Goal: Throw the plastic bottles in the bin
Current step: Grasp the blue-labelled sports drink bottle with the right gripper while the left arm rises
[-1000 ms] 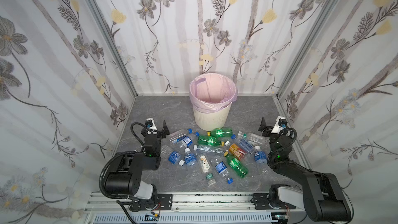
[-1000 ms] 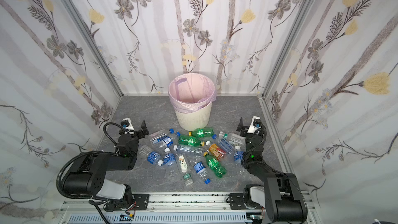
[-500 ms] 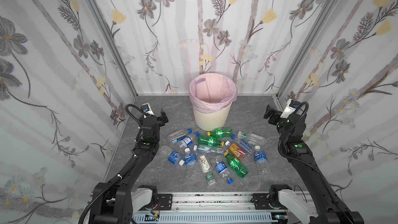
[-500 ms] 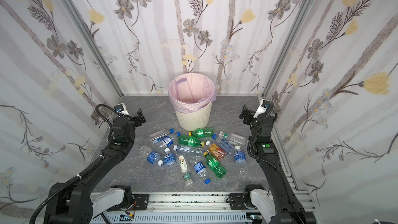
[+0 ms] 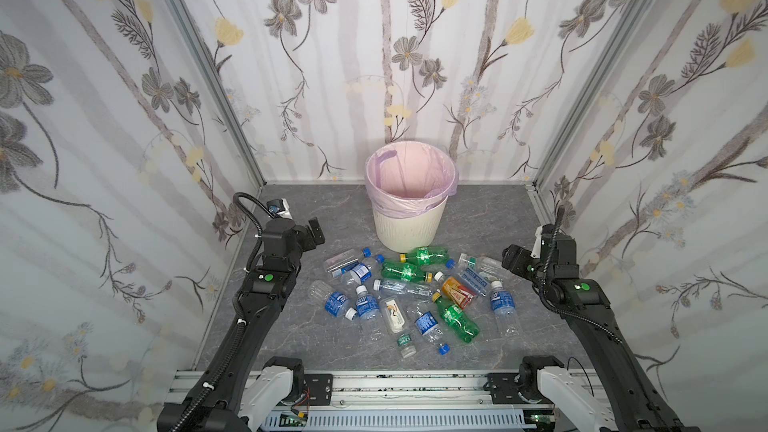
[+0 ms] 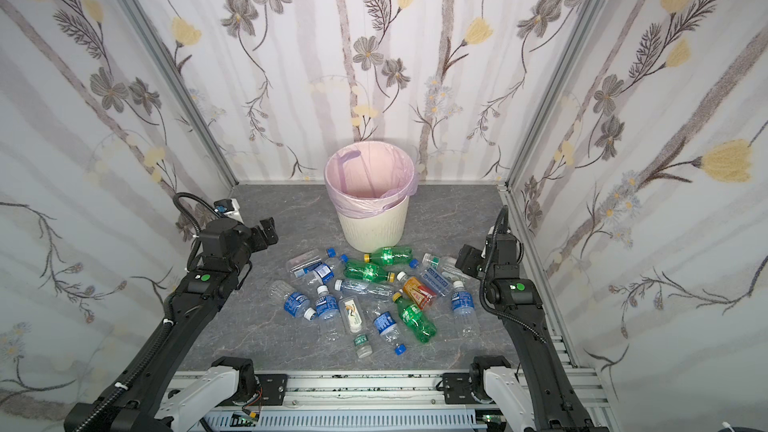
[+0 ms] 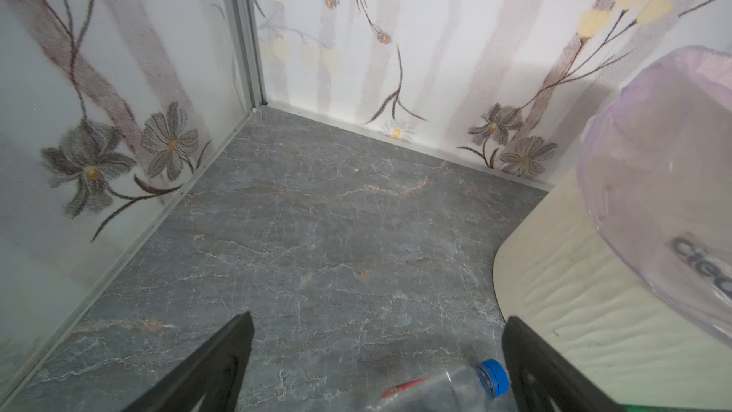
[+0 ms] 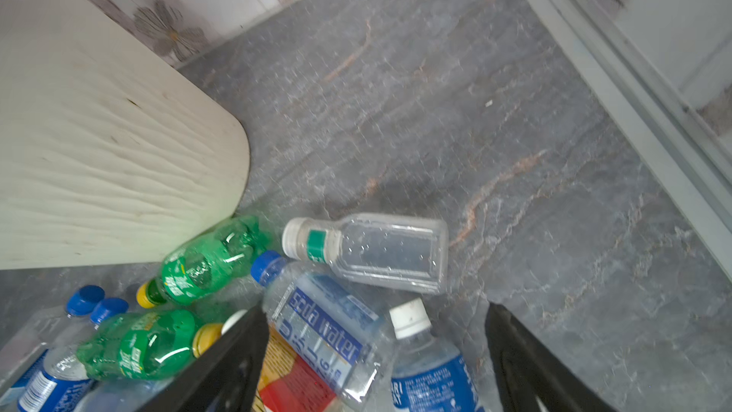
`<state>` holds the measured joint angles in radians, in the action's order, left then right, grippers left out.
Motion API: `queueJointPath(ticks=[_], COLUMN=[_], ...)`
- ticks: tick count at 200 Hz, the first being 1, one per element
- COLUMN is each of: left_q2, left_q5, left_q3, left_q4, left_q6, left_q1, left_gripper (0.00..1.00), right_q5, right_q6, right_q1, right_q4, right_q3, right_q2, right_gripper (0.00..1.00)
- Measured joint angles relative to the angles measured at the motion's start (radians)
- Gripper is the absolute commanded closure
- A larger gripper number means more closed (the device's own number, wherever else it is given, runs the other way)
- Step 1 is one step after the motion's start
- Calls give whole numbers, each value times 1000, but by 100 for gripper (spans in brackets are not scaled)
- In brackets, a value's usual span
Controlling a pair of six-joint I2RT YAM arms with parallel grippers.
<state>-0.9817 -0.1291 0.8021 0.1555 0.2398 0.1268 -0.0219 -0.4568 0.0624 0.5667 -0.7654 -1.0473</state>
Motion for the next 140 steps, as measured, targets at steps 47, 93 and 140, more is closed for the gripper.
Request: queueJointPath(ticks=[47, 93, 140], left_q2=[15, 26, 25], left_q5=[56, 83, 125], left_q3=[1, 1, 1], left_q4=[73, 104, 106], left_q6=[-8, -39, -53], left_q1=[-3, -18, -23], left_gripper=[0, 0, 0], right_q5=[-8, -40, -83], right_q6=[-83, -209, -298], right_q1=[81, 172, 183], right_q4=[96, 103, 56], right_q3=[82, 170, 296], right_q2=[-4, 10, 24], right_gripper=[22, 27, 31])
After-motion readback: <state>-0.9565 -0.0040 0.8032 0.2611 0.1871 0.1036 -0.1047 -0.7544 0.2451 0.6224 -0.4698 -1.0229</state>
